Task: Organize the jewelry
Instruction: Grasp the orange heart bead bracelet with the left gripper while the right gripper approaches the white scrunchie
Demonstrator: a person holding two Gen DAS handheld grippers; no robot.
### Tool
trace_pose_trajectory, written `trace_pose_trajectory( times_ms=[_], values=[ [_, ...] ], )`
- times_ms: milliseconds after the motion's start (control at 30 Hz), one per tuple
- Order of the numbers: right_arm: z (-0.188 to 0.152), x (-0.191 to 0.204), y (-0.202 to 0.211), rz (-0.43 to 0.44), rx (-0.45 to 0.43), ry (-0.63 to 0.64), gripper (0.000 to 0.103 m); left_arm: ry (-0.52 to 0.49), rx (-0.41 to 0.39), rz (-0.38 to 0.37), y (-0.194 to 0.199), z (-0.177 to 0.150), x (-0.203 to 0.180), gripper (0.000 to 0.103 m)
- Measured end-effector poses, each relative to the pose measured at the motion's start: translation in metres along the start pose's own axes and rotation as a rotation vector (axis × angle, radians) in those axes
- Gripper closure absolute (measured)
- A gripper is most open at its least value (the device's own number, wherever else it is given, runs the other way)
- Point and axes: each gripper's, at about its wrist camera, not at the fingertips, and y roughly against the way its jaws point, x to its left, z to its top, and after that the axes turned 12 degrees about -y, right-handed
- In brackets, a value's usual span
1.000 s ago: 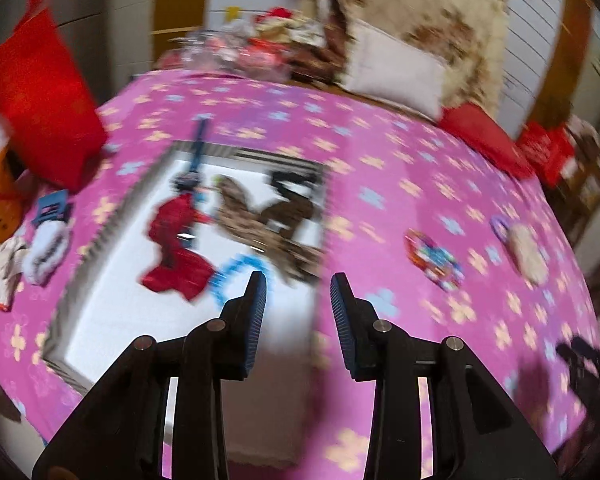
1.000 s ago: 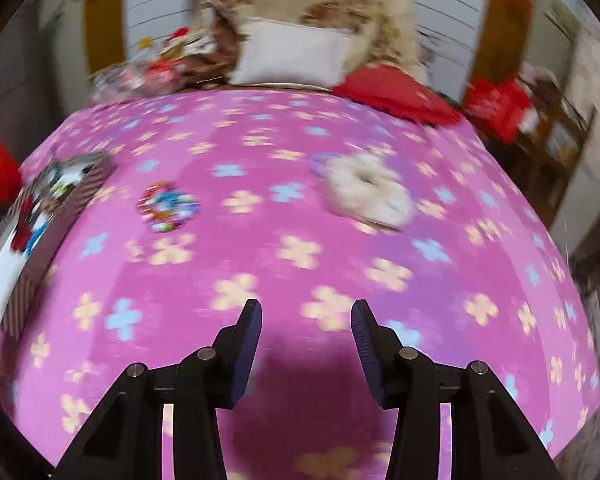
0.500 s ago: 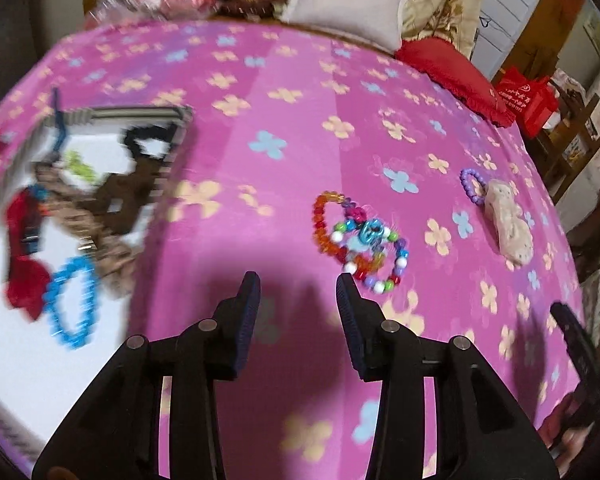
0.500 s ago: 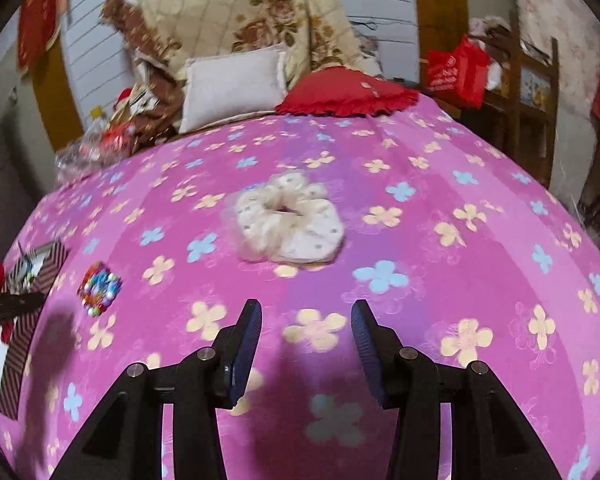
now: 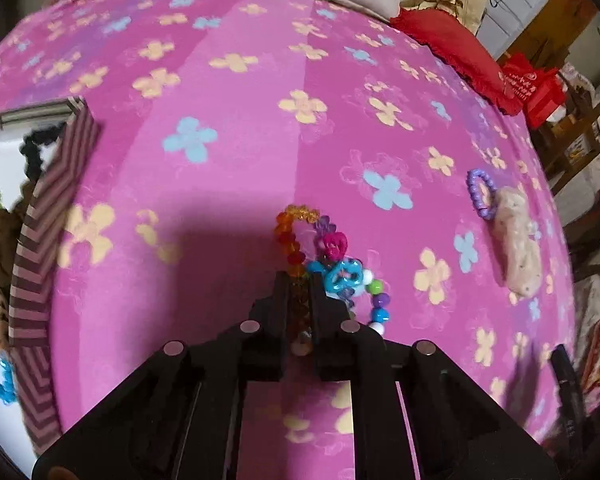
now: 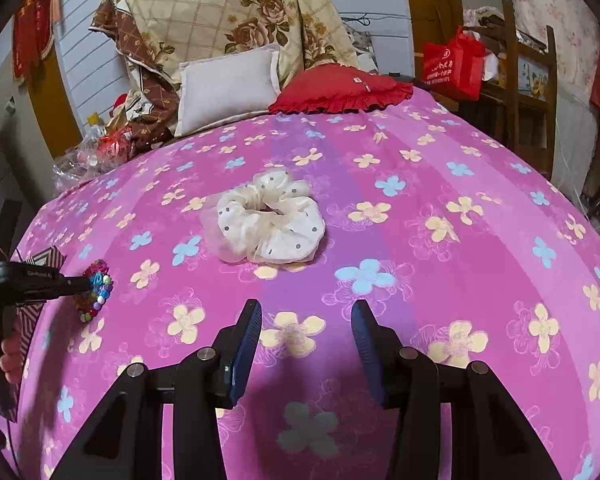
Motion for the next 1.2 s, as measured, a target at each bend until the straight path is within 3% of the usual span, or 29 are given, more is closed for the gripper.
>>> trace_pose_trajectory(
  times_ms=[67, 300, 467, 533, 700, 833, 933, 1100, 1200],
  values=[
    [0.000, 0.000, -0.001, -0.002, 0.005, 0.002, 0.058, -0.032, -0.018, 0.012, 0.007, -0.001, -0.008, 0.095],
    [0.000, -0.003, 0.003, 0.001, -0.010, -0.005, 0.059, -0.101, -0.127, -0.126, 0.074, -0.011, -0.040, 0.095],
    [-0.001, -0.004, 0.006, 0.016, -0.005, -0.012, 0.059, -0.136, -0.182, -0.209, 0.119, -0.038, -0.054, 0.095],
    [-0.003, -0.001, 0.006, 0.031, 0.006, -0.005, 0.058, -0.141, -0.172, -0.204, 0.120, -0.052, -0.054, 0.095],
    [-0.013, 0.011, 0.006, 0.060, 0.031, 0.039, 0.057, -0.144, -0.082, -0.089, 0.090, -0.090, -0.041, 0.095],
    [-0.019, 0.014, 0.006, 0.060, 0.039, 0.039, 0.041, -0.114, -0.038, -0.026, 0.069, -0.108, -0.018, 0.095],
    [-0.021, 0.013, 0.002, 0.063, 0.059, 0.022, 0.041, -0.088, -0.047, 0.004, 0.067, -0.113, -0.004, 0.095],
    [-0.026, 0.017, -0.006, 0.065, 0.093, 0.018, 0.041, -0.029, -0.071, -0.022, 0.074, -0.118, 0.017, 0.095],
    [-0.028, 0.018, -0.008, 0.061, 0.100, 0.018, 0.041, -0.028, -0.093, -0.043, 0.077, -0.119, 0.020, 0.084]
  ],
)
